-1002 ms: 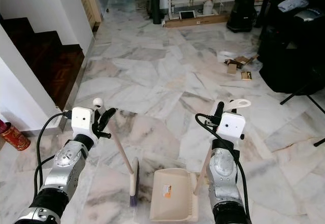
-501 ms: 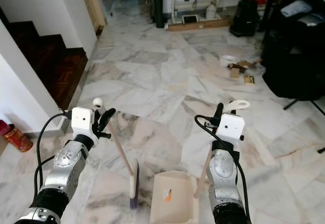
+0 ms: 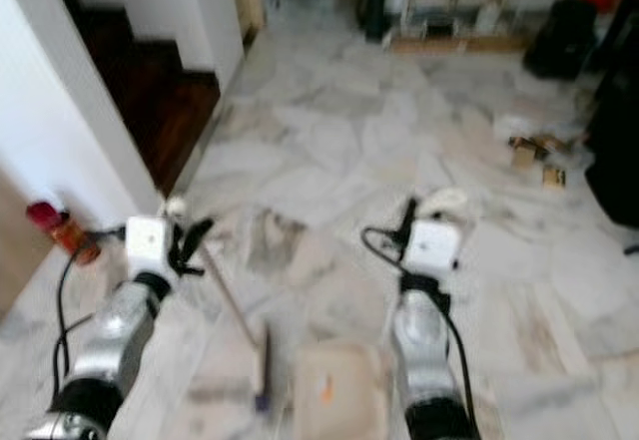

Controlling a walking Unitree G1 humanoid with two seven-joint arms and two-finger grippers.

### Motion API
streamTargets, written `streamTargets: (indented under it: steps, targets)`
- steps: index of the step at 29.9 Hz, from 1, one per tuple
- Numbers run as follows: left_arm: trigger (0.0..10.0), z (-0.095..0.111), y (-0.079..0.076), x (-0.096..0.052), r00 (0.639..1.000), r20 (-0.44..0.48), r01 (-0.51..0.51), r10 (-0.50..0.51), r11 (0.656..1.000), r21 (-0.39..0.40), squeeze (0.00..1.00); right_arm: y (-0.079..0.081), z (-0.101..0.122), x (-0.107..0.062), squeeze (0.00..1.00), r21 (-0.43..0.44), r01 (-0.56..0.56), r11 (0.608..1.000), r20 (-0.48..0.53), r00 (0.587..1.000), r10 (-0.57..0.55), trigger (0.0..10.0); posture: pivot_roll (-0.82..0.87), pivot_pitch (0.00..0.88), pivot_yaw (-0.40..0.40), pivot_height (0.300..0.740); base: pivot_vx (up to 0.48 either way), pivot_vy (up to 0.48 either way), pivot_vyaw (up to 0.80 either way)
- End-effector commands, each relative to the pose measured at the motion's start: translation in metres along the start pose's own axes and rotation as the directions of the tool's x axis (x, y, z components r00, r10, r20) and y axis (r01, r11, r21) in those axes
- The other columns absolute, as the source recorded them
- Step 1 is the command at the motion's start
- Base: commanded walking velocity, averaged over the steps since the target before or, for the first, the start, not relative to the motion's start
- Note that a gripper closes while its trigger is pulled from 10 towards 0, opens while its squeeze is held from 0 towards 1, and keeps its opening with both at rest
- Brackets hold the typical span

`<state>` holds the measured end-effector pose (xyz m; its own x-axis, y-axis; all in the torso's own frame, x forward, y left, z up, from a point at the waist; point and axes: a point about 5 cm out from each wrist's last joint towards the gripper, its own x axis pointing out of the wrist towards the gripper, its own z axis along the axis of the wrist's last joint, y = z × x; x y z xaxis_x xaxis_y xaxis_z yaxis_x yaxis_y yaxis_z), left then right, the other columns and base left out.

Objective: Sweep floor

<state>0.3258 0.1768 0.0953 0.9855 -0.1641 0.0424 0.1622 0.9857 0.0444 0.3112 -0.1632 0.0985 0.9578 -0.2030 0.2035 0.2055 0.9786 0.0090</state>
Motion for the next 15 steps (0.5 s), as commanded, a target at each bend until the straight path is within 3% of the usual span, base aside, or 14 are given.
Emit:
streamTargets:
  steps: [1, 15]
  targets:
    - [10.0, 0.0172, -0.0102, 0.0086, 0.996, 0.079, 0.035, -0.036, 0.999, 0.010, 0.00, -0.0092, 0.0051, 0.0025, 0.00, -0.008, 0.026, 1.000, 0.030, 0.999, -0.025, 10.0, -0.10, 0.000, 0.073, 0.740, 0.349, 0.000, 0.00]
    - [10.0, 0.0182, -0.0112, 0.0106, 0.996, 0.076, 0.035, -0.035, 0.999, 0.011, 0.00, -0.0104, 0.0053, 0.0037, 0.00, -0.001, 0.030, 1.000, 0.030, 0.999, -0.030, 10.0, -0.10, 0.000, 0.070, 0.740, 0.351, 0.000, 0.00]
